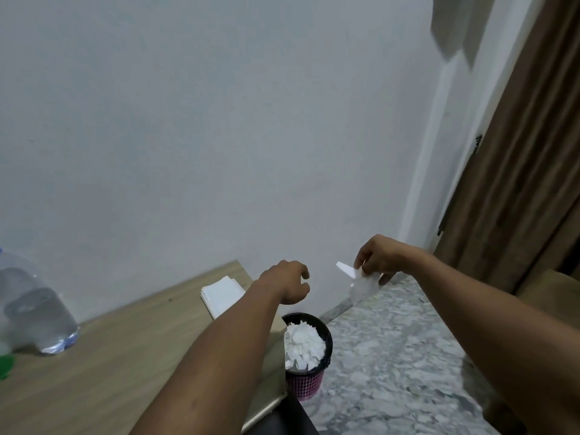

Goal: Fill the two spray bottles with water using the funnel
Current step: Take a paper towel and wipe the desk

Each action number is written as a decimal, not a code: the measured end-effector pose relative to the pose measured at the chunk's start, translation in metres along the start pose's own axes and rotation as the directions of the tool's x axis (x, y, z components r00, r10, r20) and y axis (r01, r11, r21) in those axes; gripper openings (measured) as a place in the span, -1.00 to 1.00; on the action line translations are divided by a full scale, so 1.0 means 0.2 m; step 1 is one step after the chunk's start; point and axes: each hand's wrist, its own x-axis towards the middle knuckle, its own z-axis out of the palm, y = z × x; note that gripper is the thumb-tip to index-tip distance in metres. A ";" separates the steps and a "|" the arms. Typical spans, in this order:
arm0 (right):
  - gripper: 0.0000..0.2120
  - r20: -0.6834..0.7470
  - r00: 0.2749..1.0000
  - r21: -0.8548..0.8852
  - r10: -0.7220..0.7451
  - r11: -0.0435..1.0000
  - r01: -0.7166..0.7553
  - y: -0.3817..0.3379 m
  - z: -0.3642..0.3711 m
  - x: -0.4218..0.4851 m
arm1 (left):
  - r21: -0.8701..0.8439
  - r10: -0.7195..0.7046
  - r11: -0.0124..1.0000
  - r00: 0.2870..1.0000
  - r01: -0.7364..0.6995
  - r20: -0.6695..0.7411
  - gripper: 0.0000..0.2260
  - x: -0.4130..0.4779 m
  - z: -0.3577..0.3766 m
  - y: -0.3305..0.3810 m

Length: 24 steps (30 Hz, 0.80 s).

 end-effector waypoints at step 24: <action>-0.84 0.107 0.982 0.090 0.153 0.983 -0.162 0.40 0.69 1.42 | -0.101 -0.145 0.980 0.966 0.169 0.215 -0.65 1.11 0.54 -0.45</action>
